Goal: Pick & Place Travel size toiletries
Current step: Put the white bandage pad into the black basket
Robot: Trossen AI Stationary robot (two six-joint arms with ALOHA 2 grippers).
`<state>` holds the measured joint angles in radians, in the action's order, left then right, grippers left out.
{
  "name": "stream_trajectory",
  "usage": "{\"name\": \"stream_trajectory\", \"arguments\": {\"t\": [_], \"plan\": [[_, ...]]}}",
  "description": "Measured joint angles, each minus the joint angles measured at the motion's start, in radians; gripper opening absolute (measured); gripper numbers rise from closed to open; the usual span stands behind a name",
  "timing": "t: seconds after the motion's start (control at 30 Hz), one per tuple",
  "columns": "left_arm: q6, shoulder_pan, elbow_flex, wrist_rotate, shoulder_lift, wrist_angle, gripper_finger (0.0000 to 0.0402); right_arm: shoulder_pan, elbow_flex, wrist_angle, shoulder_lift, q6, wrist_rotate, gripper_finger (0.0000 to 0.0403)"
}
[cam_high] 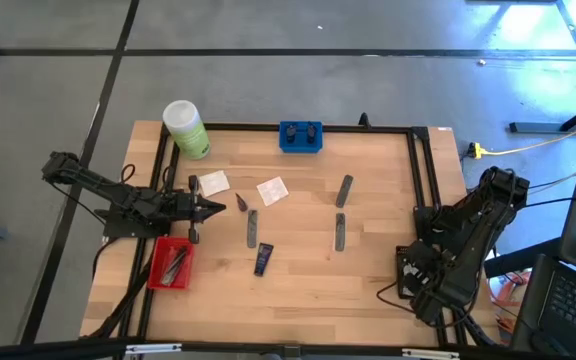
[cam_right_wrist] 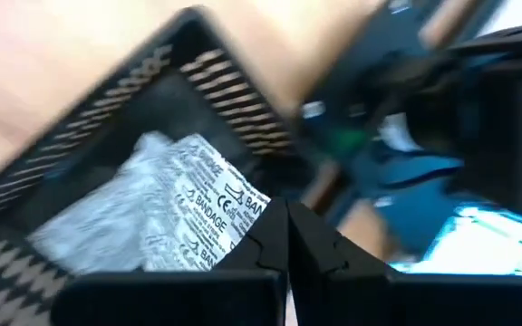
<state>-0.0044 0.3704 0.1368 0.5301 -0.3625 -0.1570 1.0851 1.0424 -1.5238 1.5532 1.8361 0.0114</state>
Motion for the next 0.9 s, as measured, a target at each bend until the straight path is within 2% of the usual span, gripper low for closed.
{"name": "stream_trajectory", "arguments": {"t": [0.17, 0.33, 0.53, 0.67, 0.9], "plan": [[0.0, 0.0, 0.0, 0.0, 0.0, 0.0, 0.0011, 0.0, 0.0, 0.193, 0.0, 0.001, 0.004, 0.0], [0.0, 0.0, 0.0, 0.0, 0.0, 0.0, 0.0012, 0.0, 0.0, 0.325, 0.0, -0.002, 0.073, 0.0], [0.0, 0.0, 0.0, 0.0, 0.0, 0.0, 0.0008, -0.005, 0.0, 0.338, 0.0, -0.012, 0.116, 0.0], [0.0, 0.0, 0.0, 0.0, 0.0, 0.0, 0.0011, -0.015, -0.002, 0.324, 0.013, -0.064, 0.182, 0.0], [0.0, 0.0, 0.0, 0.0, 0.0, 0.0, 0.0011, -0.039, -0.077, 0.483, 0.016, -0.117, 0.17, 0.0]]}}
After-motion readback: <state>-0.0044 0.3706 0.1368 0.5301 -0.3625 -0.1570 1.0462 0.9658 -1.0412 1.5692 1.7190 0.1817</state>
